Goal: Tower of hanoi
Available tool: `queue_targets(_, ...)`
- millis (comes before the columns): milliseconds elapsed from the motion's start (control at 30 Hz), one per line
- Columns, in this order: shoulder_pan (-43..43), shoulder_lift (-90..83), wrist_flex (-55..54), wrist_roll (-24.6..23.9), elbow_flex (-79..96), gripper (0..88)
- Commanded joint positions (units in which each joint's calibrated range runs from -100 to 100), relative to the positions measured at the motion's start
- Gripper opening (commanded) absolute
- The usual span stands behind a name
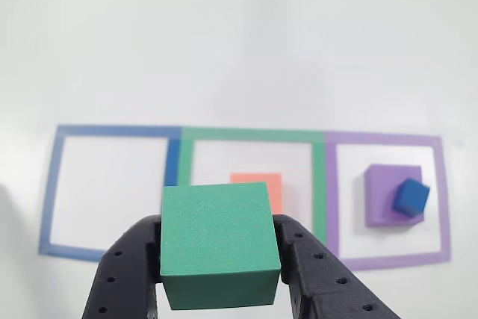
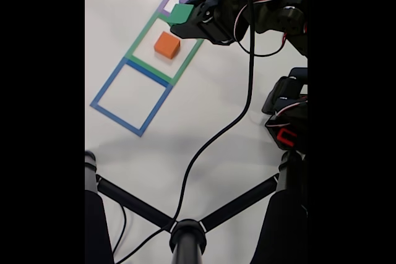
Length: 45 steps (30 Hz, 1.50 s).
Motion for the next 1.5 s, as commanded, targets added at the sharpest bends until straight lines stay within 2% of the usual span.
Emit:
queue_targets(0, 3.57, -7.27, -12.21, 0.59, 16.49, 6.5)
queue_targets(300, 6.16, -8.63, -44.42, 0.59, 46.20, 6.9)
queue_targets(800, 4.64, 9.72, -89.91, 0.59, 63.74, 6.9)
queue_targets(1233, 3.88, 31.19, -116.54, 0.59, 64.83, 6.4)
queue_targets(1467, 4.10, 39.04, -124.14, 0.59, 64.83, 6.3)
